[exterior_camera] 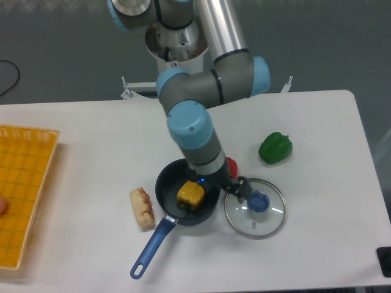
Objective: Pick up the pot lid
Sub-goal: 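Move the gripper up and over the blue knob of the glass lid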
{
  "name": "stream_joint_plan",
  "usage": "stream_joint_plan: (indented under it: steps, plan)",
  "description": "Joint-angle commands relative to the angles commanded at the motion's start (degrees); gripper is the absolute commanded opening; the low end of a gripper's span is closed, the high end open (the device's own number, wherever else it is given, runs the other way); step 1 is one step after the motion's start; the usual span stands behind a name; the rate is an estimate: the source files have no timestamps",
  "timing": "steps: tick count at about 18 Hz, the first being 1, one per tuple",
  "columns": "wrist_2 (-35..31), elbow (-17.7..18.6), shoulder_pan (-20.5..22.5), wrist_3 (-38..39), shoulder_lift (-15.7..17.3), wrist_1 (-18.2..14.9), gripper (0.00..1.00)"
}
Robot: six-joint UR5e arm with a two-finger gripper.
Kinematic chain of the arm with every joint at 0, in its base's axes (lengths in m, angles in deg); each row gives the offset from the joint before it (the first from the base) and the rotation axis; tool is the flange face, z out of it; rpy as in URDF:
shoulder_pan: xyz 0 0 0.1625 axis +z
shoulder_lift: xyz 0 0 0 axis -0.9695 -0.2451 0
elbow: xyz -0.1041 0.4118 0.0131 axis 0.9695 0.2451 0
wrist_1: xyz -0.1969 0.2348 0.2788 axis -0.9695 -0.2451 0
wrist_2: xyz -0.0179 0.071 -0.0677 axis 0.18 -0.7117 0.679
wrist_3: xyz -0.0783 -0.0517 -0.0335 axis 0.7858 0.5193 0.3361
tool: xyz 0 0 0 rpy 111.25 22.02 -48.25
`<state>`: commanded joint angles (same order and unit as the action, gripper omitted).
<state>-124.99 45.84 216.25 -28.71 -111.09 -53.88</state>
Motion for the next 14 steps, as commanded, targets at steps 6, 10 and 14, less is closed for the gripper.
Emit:
stream_joint_plan:
  steps: [6, 10, 14]
  plan:
    - [4.23, 0.52, 4.14, -2.03, 0.62, -0.09, 1.0]
    - [4.23, 0.53, 6.59, -1.5, 0.53, 0.09, 1.0]
    - [4.32, 0.53, 7.91, -1.32, 0.71, 0.26, 1.0]
